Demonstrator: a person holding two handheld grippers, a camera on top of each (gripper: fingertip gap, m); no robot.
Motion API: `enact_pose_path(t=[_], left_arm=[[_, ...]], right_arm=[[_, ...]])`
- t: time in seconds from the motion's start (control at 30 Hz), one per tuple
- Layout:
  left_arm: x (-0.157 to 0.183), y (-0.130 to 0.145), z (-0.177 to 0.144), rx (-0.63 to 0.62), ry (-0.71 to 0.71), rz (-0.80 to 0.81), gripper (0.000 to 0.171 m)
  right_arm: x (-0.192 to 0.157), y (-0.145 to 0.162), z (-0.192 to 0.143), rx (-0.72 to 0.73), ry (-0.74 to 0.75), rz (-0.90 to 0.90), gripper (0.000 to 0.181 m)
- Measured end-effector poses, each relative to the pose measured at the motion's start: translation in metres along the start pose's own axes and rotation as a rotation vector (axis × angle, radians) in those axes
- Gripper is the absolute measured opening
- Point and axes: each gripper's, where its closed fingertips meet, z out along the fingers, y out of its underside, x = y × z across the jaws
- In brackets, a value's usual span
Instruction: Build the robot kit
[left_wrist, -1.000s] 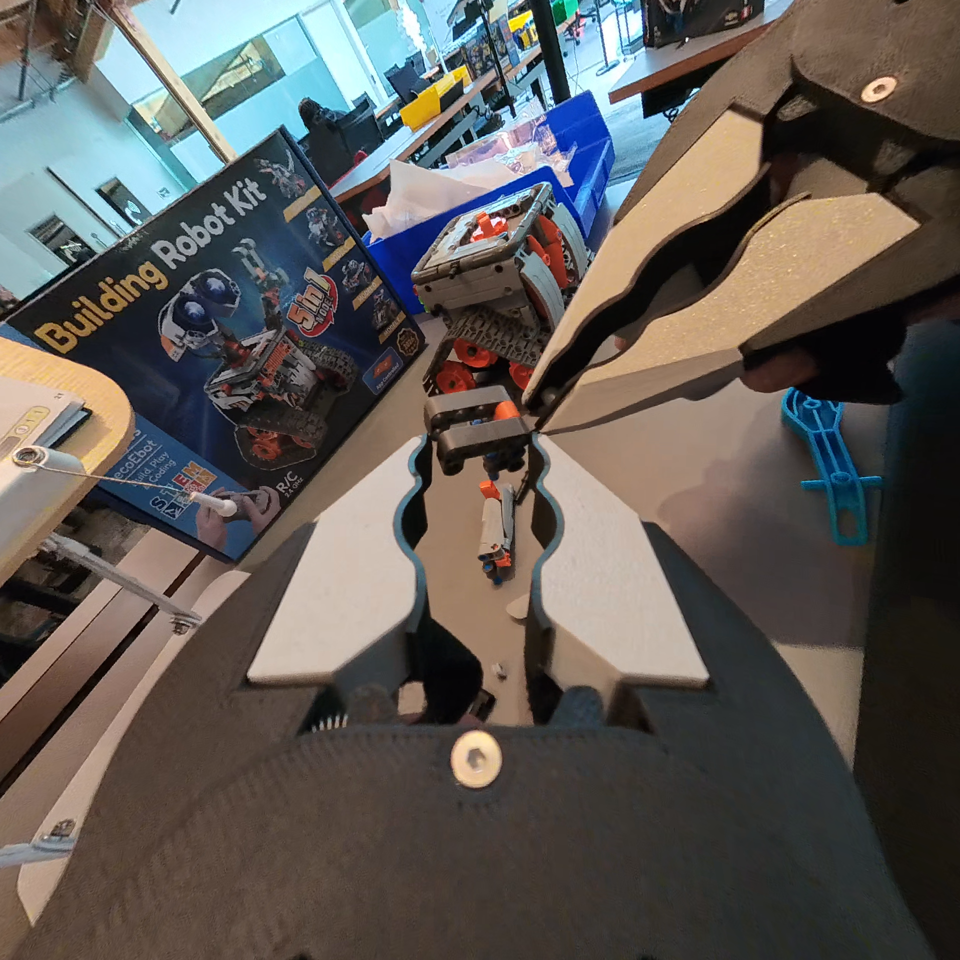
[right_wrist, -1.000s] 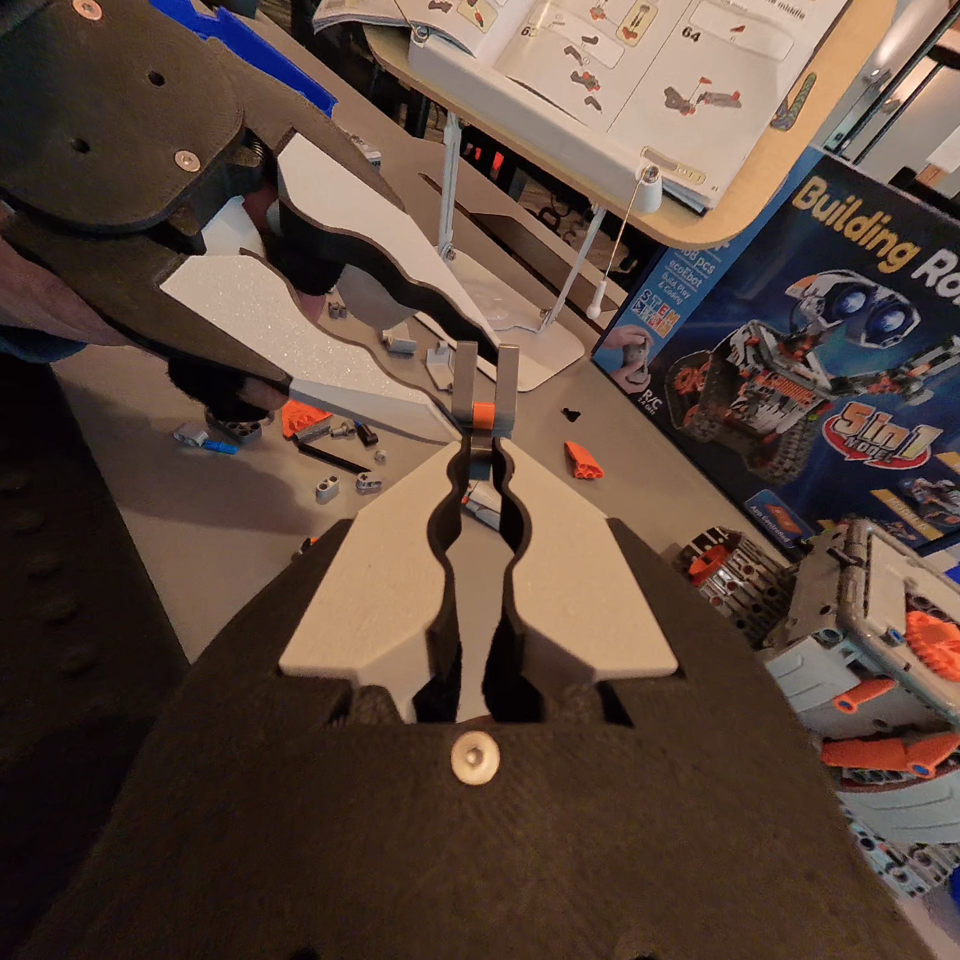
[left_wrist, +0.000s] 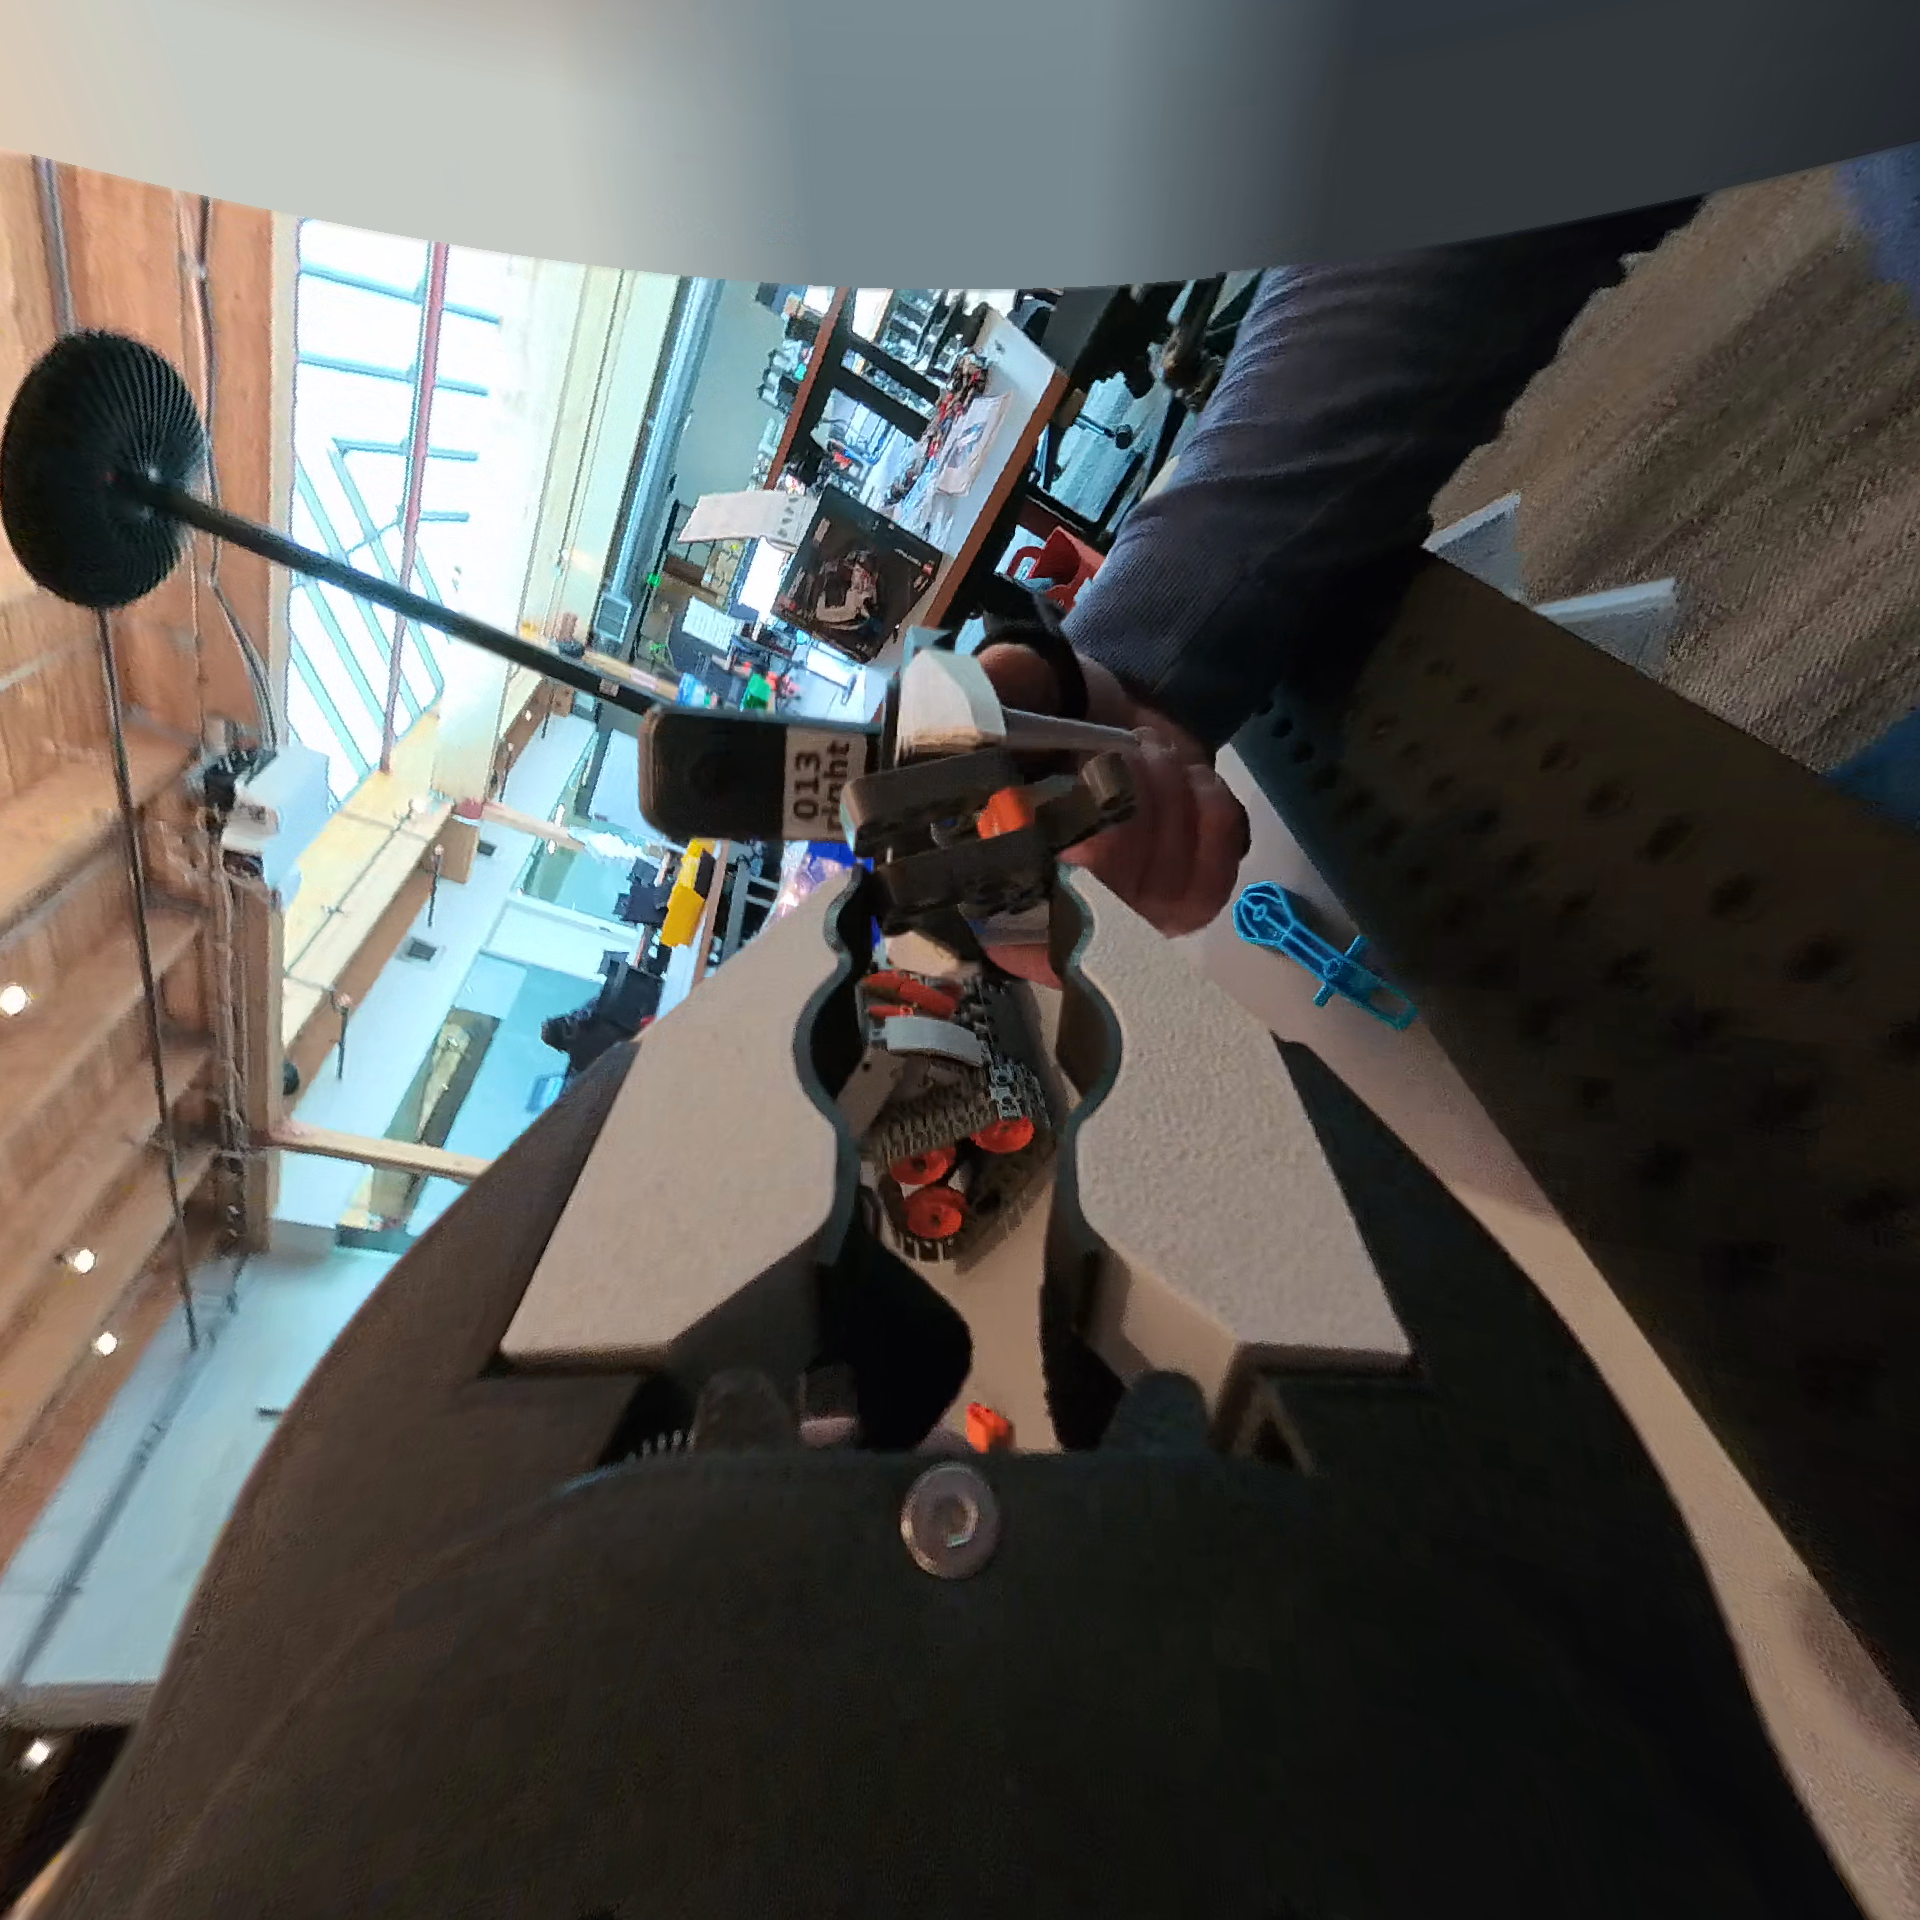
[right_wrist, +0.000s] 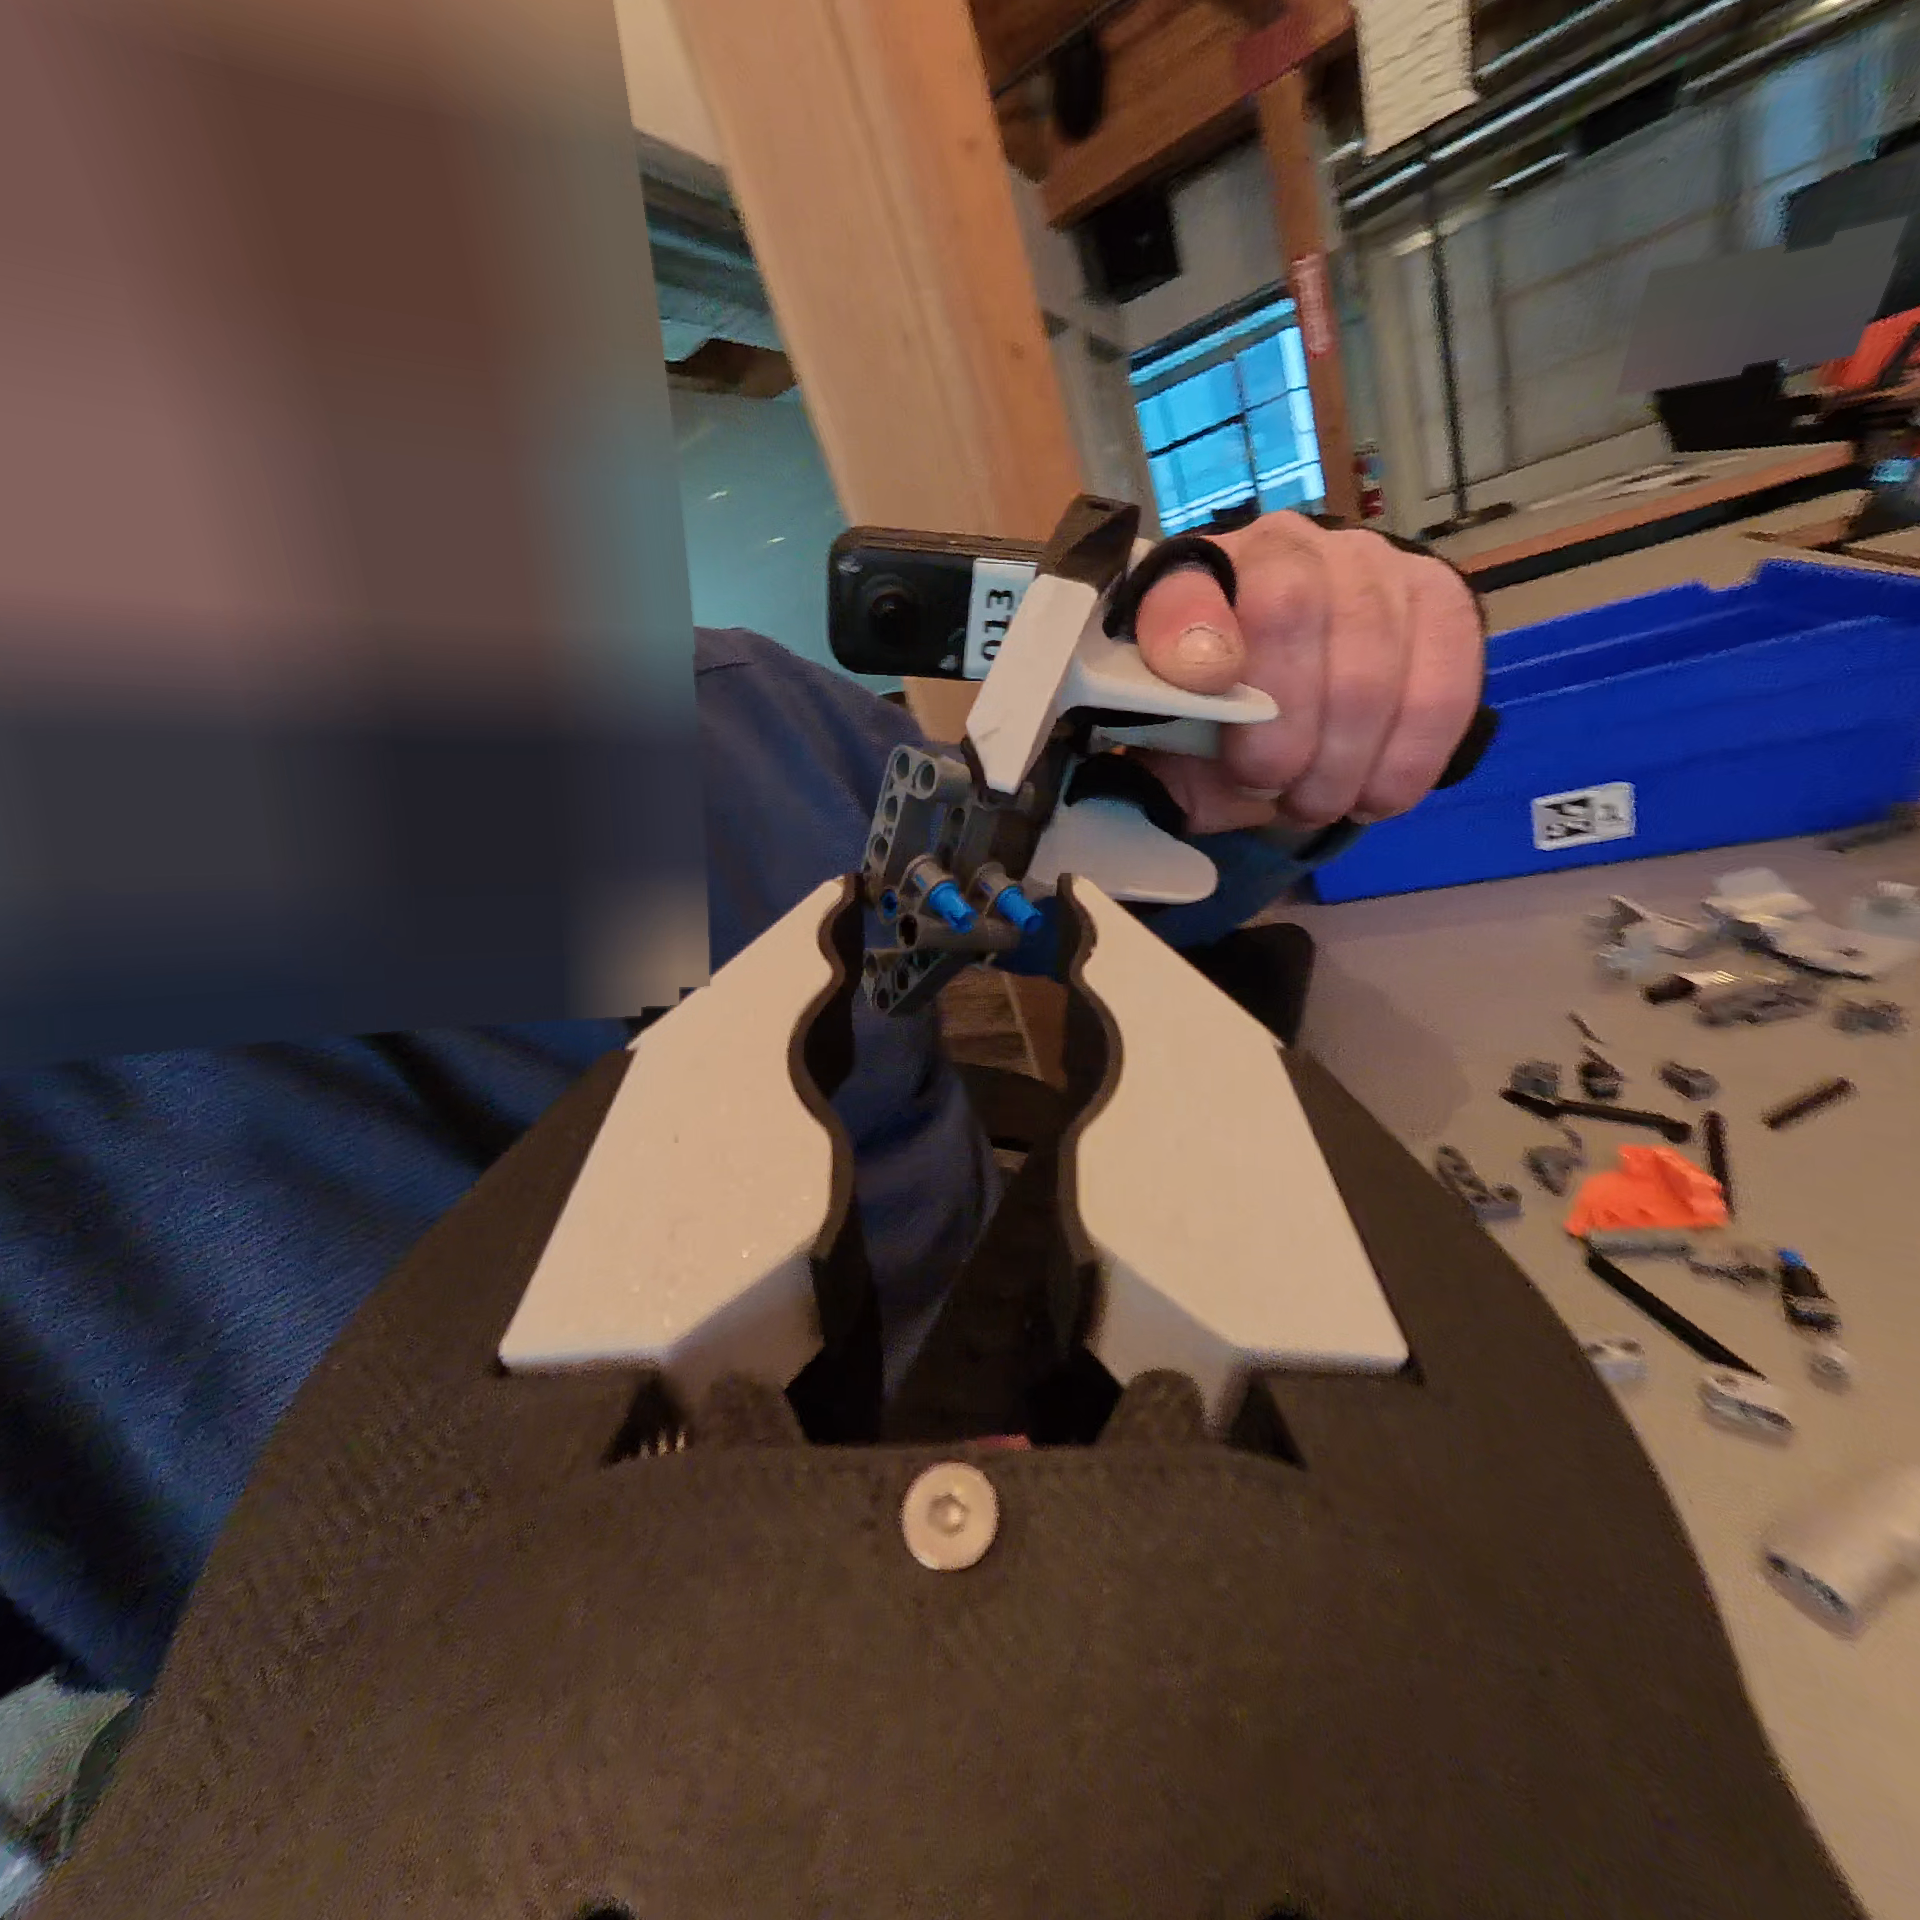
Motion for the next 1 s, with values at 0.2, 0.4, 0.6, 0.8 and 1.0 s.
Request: enact_pose_path(t=[0.2,0.4,0.6,0.8,1.0], left_arm=[[0.003,-0.010,0.003,0.002,0.015,0.060,0.032],[-0.008,0.032,0.005,-0.126,-0.082,-0.145,0.034],[-0.006,0.056,-0.005,-0.089,-0.077,-0.721,0.044],[0.003,0.052,0.004,-0.009,-0.046,-0.994,0.039],[0.009,0.048,0.004,0.063,-0.014,-1.027,0.028]], right_arm=[[-0.016,0.003,0.004,-0.007,-0.078,-0.073,0.028],[0.015,-0.009,-0.013,0.052,0.172,-0.208,0.027],[0.037,-0.009,-0.021,-0.001,0.374,-0.360,0.027],[0.050,-0.001,-0.017,-0.115,0.512,-0.522,0.027],[0.049,0.003,-0.016,-0.160,0.519,-0.560,0.028]])
